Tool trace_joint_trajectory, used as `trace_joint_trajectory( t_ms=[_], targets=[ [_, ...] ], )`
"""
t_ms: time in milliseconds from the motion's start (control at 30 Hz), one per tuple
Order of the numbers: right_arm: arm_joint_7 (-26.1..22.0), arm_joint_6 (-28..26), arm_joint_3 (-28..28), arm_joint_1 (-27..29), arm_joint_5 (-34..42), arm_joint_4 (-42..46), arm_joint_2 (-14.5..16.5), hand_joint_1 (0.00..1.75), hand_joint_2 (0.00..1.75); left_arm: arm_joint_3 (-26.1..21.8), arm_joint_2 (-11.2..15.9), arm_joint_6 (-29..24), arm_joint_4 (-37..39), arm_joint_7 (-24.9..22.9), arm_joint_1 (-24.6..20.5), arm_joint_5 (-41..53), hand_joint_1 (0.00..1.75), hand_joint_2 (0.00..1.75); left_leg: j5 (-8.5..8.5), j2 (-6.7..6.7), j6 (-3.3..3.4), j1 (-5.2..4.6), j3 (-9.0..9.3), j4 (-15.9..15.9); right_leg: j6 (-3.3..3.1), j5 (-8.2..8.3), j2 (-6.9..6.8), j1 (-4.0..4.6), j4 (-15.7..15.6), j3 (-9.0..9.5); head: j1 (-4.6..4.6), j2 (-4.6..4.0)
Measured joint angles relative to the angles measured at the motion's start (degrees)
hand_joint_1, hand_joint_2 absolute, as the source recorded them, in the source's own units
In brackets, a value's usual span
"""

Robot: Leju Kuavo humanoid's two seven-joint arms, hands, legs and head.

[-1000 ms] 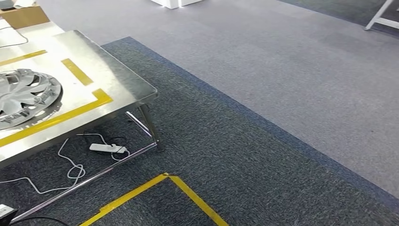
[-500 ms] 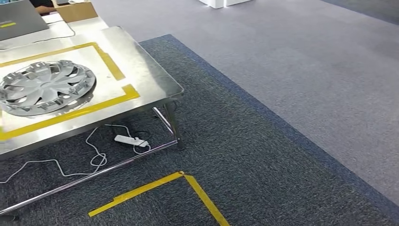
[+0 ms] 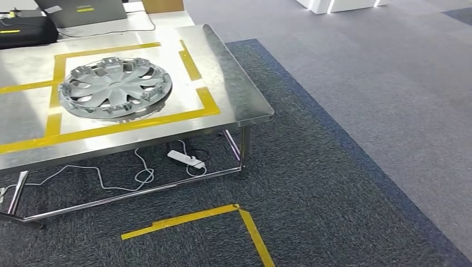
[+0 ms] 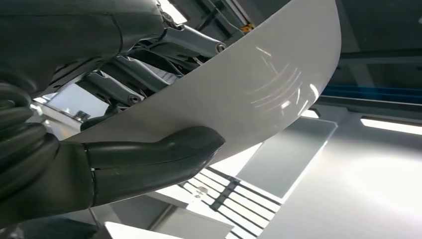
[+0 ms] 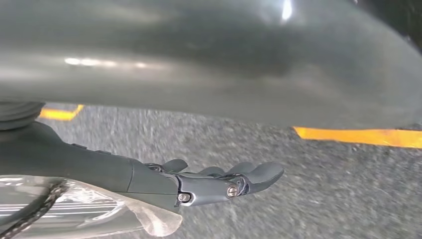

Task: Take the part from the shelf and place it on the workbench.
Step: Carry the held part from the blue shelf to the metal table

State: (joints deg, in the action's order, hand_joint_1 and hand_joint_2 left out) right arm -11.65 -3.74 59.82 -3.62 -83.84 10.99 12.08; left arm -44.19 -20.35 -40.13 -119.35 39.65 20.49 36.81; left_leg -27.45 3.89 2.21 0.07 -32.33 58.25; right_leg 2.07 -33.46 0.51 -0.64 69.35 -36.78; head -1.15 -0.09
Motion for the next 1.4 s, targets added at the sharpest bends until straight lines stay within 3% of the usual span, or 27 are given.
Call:
trace_joint_trajectory(
  t_ms=[67, 100, 133, 200, 267, 333, 400, 433, 467, 500, 567, 633, 700, 733, 800, 867, 900, 933, 967, 1033, 1100, 1133, 1233, 1300, 1333, 1400],
  targets=[
    [0.0, 0.0, 0.0, -0.05, 0.01, 0.0, -0.02, 0.0, 0.0, -0.01, -0.01, 0.0, 0.15, 0.0, -0.04, 0.49, 1.75, 1.75, -0.32, 1.45, -0.35, 0.0, 0.21, 0.13, -0.55, 4.06, 2.54, -0.16, -7.38, 2.62, -0.04, 0.0],
    [0.02, 0.02, -0.01, -0.08, 0.01, 0.0, -0.02, 0.0, 0.0, -0.01, -0.02, 0.01, 0.2, 0.0, -0.08, 0.73, 1.75, 1.75, -0.38, 2.1, -0.66, 0.07, 0.12, 0.2, -0.73, 4.85, 3.65, -0.21, -9.77, 3.68, -0.04, 0.0],
    [0.03, 0.05, -0.01, -0.1, 0.02, 0.0, -0.03, 0.0, 0.0, -0.01, -0.02, 0.01, 0.23, 0.0, -0.08, 0.88, 1.75, 1.75, -0.39, 2.73, -1.0, 0.17, -0.07, 0.24, -0.87, 4.84, 4.29, -0.22, -10.87, 4.27, -0.08, 0.0],
    [0.09, 0.14, -0.01, -0.1, 0.06, 0.0, 0.02, 0.0, 0.0, -0.01, -0.02, 0.01, 0.26, 0.0, -0.03, 0.99, 1.75, 1.75, -0.28, 3.81, -1.7, 0.41, -0.38, 0.25, -1.08, 4.68, 3.42, -0.22, -11.46, 4.87, -0.06, 0.0],
    [0.14, 0.21, 0.02, -0.15, 0.12, 0.0, 0.09, 0.0, 0.0, -0.01, -0.01, -0.01, 0.28, 0.0, 0.05, 1.03, 1.75, 1.75, -1.23, 1.92, -2.35, 0.3, -1.02, 1.74, -1.6, 4.74, 2.02, -0.45, -11.95, 5.35, -0.23, 0.0],
    [0.17, 0.27, 0.02, -0.14, 0.17, 0.0, 0.11, 0.0, 0.0, 0.03, 0.03, 0.0, 0.3, 0.0, -0.16, 1.12, 1.75, 1.75, -4.12, -1.62, -2.99, 0.26, -3.68, 7.38, -2.07, 4.53, 0.36, -0.52, -12.2, 5.86, -0.43, 0.0],
    [0.22, 0.31, 0.03, -0.01, 0.24, 0.0, 0.1, 0.0, 0.0, 0.08, 0.03, 0.02, 0.35, 0.0, -0.32, 1.19, 1.75, 1.75, -6.62, -3.08, -3.42, 0.52, -7.13, 14.09, -2.23, 4.16, -1.41, -0.46, -12.17, 6.15, -0.46, 0.0],
    [0.23, 0.31, 0.04, 0.04, 0.26, 0.0, 0.1, 0.0, 0.0, 0.1, 0.03, 0.02, 0.39, 0.0, -0.27, 1.19, 1.75, 1.75, -6.55, -3.33, -3.55, 0.63, -7.88, 15.41, -2.2, 3.97, -2.26, -0.46, -12.17, 6.31, -0.47, 0.0],
    [0.23, 0.31, 0.04, 0.03, 0.29, 0.0, 0.1, 0.0, 0.0, 0.1, 0.03, 0.02, 0.43, 0.0, -0.2, 1.2, 1.75, 1.75, -5.41, -3.55, -3.61, 0.7, -7.53, 14.58, -2.14, 3.78, -3.05, -0.46, -12.16, 6.52, -0.48, 0.0],
    [0.22, 0.31, 0.04, 0.0, 0.31, 0.0, 0.1, 0.0, 0.0, 0.1, 0.04, 0.02, 0.45, 0.0, -0.16, 1.22, 1.75, 1.75, -3.45, -3.96, -3.57, 0.73, -6.1, 11.69, -2.03, 3.58, -3.8, -0.46, -12.16, 6.81, -0.49, 0.0],
    [0.15, 0.31, 0.04, -0.08, 0.37, 0.0, 0.11, 0.0, 0.0, 0.11, 0.04, 0.02, 0.48, 0.0, -0.18, 1.32, 1.75, 1.75, -0.33, -6.04, -3.2, 0.46, -2.3, 4.2, -1.57, 3.06, -5.13, -0.29, -12.13, 7.33, -0.51, 0.0],
    [-0.05, 0.37, 0.04, -0.16, 0.5, 0.0, 0.12, 0.0, 0.0, 0.12, 0.04, 0.02, 0.5, 0.0, -0.19, 1.38, 1.75, 1.75, 0.16, -7.37, -2.53, 0.05, -0.52, 0.58, -0.91, 2.56, -6.19, 0.0, -12.19, 7.46, -0.48, 0.0],
    [-0.45, 0.56, 0.05, -0.3, 0.77, 0.0, 0.12, 0.0, 0.0, 0.07, 0.04, 0.02, 0.52, 0.0, -0.02, 1.21, 1.75, 1.75, -0.05, -6.6, -1.84, -0.13, -0.48, 0.31, -0.25, 2.28, -7.09, 0.05, -12.49, 7.79, -0.47, 0.0],
    [-0.68, 0.68, 0.05, -0.41, 0.92, 0.0, 0.11, 0.0, 0.0, 0.02, 0.03, 0.02, 0.53, 0.0, 0.12, 1.09, 1.75, 1.75, 0.01, -6.18, -1.52, -0.05, -0.4, 0.12, 0.11, 2.05, -6.78, -0.04, -12.41, 8.03, -0.47, 0.0],
    [-1.13, 0.81, 0.07, -0.54, 1.26, 0.0, 0.11, 0.0, 0.0, -0.03, 0.01, 0.01, 0.61, 0.0, 0.25, 0.9, 1.75, 1.75, 0.1, -5.54, -0.81, 0.21, -0.23, -0.3, 0.65, 0.23, -4.21, -0.2, -9.63, 6.89, -0.25, 0.0],
    [-1.44, 0.85, 0.08, -0.31, 1.62, 0.0, 0.11, 0.0, 0.0, 0.15, 0.01, 0.02, 0.81, 0.0, 0.3, 0.87, 1.75, 1.75, -0.1, -5.04, -0.27, 0.29, -0.19, -0.37, 0.76, -3.09, -1.43, -0.26, -2.3, 2.84, -0.05, 0.0],
    [-1.55, 0.85, 0.09, -0.09, 1.75, 0.0, 0.1, 0.0, 0.0, 0.34, 0.0, 0.02, 0.94, 0.0, 0.37, 0.89, 1.75, 1.75, -0.25, -4.73, -0.1, 0.24, -0.12, -0.36, 0.73, -4.22, -0.98, -0.23, 1.43, 0.56, -0.04, 0.0],
    [-1.66, 0.84, 0.11, 0.15, 1.84, 0.0, 0.1, 0.0, 0.0, 0.58, -0.01, 0.02, 1.06, 0.0, 0.46, 0.92, 1.75, 1.75, -0.47, -4.38, -0.01, 0.18, 0.08, -0.35, 0.66, -4.33, -0.8, -0.21, 3.7, -1.11, -0.04, 0.0],
    [-1.75, 0.81, 0.13, 0.32, 1.88, 0.0, 0.11, 0.0, 0.0, 0.8, -0.02, 0.02, 1.16, 0.0, 0.57, 0.97, 1.75, 1.75, -0.71, -4.02, -0.01, 0.14, 0.39, -0.33, 0.56, -3.22, -0.73, -0.17, 3.8, -1.75, -0.03, 0.0],
    [-1.87, 0.75, 0.15, 0.44, 1.89, 0.0, 0.11, 0.0, 0.0, 1.15, -0.02, 0.02, 1.28, 0.0, 0.75, 1.07, 1.75, 1.75, -1.37, -3.47, -0.19, 0.11, 1.36, -0.33, 0.1, 1.67, -0.66, -0.09, -2.14, 0.13, -0.02, 0.0],
    [-1.91, 0.69, 0.15, 0.37, 1.89, 0.0, 0.09, 0.0, 0.0, 1.38, -0.03, 0.02, 1.34, 0.0, 0.84, 1.1, 1.75, 1.75, -2.15, -3.14, -0.69, -0.03, 2.06, -0.2, -0.43, 4.67, -0.49, 0.08, -8.89, 3.09, -0.05, 0.0],
    [-1.92, 0.67, 0.15, 0.32, 1.9, 0.0, 0.08, 0.0, 0.0, 1.45, -0.03, 0.02, 1.38, 0.0, 0.88, 1.11, 1.75, 1.75, -2.45, -3.02, -1.03, -0.06, 2.18, -0.19, -0.67, 4.92, -0.41, 0.2, -10.64, 3.99, -0.08, 0.0],
    [-1.93, 0.64, 0.19, 0.33, 1.92, 0.0, 0.09, 0.0, 0.0, 1.57, -0.03, 0.02, 1.45, 0.0, 1.0, 1.18, 1.75, 1.75, -3.04, -2.94, -2.06, 0.14, 2.58, -0.34, -1.39, 4.2, -0.35, 0.3, -11.59, 5.02, -0.12, 0.01],
    [-1.97, 0.63, 0.21, 0.32, 1.92, 0.0, 0.14, 0.0, 0.0, 1.74, 0.0, 0.02, 1.48, 0.0, 1.02, 1.18, 1.75, 1.75, -4.21, -3.16, -2.71, 0.24, 1.88, 2.05, -2.01, 3.84, -0.42, -0.01, -12.17, 6.15, -0.34, 0.01],
    [-2.0, 0.61, 0.21, 0.3, 1.92, 0.0, 0.16, 0.0, 0.0, 1.79, 0.02, 0.02, 1.52, 0.0, 1.03, 1.14, 1.75, 1.75, -5.3, -3.28, -3.01, 0.35, 0.4, 5.06, -2.26, 3.49, -0.5, -0.14, -12.36, 6.83, -0.47, 0.01],
    [-2.04, 0.56, 0.2, 0.33, 1.92, 0.0, 0.16, 0.0, 0.0, 1.84, 0.03, 0.02, 1.67, 0.0, 1.07, 1.04, 1.75, 1.75, -7.48, -3.35, -3.53, 0.52, -4.43, 12.88, -2.49, 2.43, -0.61, -0.15, -12.41, 8.01, -0.57, 0.0]
  ],
)
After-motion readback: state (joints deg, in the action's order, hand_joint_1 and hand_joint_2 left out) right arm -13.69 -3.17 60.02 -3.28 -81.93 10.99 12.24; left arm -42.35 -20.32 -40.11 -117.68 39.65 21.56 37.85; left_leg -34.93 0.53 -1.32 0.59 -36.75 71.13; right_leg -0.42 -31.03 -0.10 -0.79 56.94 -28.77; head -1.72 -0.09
